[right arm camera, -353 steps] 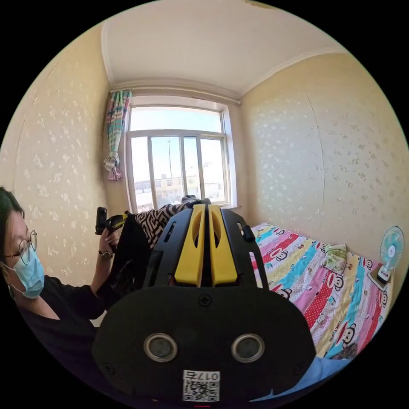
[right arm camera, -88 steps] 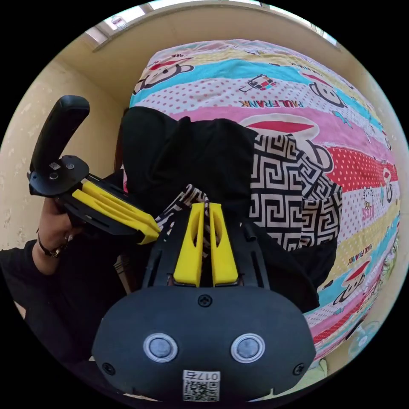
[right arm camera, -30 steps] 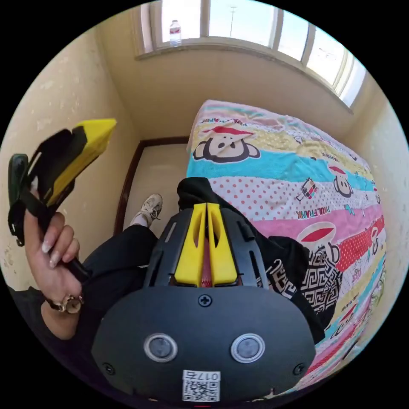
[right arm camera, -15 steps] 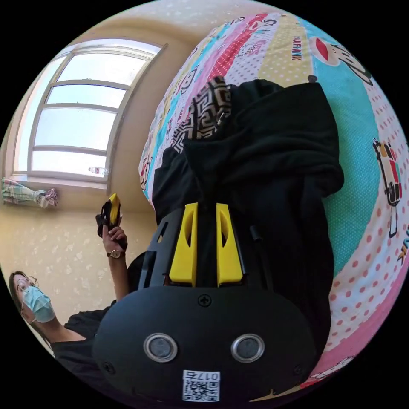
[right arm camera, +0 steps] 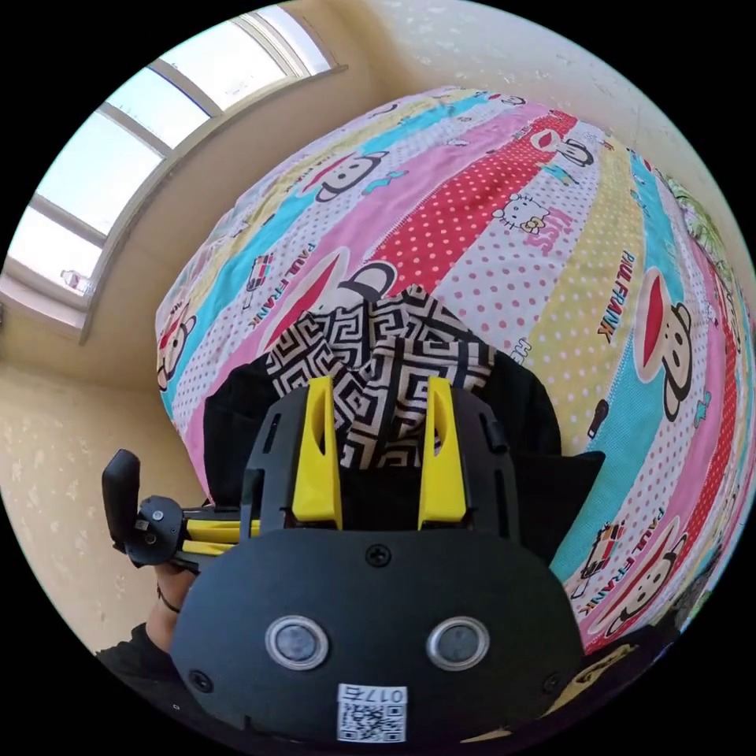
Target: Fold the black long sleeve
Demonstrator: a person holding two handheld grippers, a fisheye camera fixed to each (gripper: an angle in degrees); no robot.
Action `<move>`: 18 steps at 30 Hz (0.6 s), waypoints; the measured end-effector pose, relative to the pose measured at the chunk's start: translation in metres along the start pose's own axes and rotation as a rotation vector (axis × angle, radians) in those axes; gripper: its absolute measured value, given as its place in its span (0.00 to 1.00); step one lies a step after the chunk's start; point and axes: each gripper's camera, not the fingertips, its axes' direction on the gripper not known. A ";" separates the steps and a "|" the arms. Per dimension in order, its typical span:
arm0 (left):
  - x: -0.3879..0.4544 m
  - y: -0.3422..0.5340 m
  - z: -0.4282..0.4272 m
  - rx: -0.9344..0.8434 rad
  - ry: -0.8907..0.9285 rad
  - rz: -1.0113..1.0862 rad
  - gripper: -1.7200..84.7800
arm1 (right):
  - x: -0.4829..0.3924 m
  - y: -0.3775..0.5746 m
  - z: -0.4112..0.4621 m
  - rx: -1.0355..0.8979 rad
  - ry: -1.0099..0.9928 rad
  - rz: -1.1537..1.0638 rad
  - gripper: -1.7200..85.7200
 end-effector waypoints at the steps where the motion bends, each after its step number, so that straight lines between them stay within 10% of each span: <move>1: -0.003 -0.001 -0.003 0.011 0.011 -0.015 0.08 | -0.003 -0.004 0.002 -0.038 0.053 0.013 0.17; 14: -0.040 0.010 -0.073 0.372 0.120 -0.087 0.01 | -0.132 0.071 -0.329 0.482 -0.521 -0.461 0.05; 18: -0.061 0.019 -0.090 0.457 0.112 -0.155 0.01 | -0.107 0.078 -0.372 0.548 -0.373 -0.296 0.05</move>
